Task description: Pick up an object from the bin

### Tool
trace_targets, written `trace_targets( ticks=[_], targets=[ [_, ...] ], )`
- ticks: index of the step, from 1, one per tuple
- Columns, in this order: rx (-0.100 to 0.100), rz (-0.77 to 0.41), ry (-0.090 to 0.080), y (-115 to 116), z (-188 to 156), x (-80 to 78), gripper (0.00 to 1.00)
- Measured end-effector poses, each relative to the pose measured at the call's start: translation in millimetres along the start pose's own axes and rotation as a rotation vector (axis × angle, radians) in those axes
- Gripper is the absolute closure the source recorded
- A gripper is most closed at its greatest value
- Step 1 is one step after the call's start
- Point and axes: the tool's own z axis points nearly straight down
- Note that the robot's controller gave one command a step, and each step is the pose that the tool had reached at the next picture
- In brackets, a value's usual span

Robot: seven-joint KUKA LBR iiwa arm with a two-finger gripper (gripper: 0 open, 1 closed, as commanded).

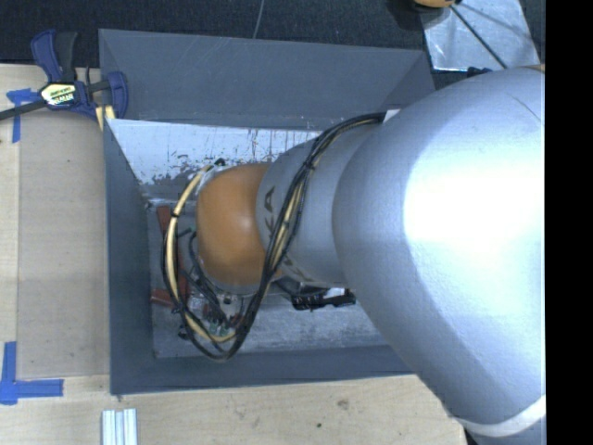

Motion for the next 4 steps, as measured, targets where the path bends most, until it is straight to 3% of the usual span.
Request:
trace_targets(
  ticks=[1, 2, 3, 4],
  targets=[
    [0.0, 0.001, 0.0, 0.0, 0.0, 0.0, 1.0],
    [0.001, -0.029, 0.002, 8.6, -43.1, -51.6, 1.0],
    [0.0, -0.018, -0.002, 1.9, -65.7, -33.3, 1.0],
    [0.0, 0.067, 0.001, -29.6, -145.3, -6.9, 1.0]
  ],
)
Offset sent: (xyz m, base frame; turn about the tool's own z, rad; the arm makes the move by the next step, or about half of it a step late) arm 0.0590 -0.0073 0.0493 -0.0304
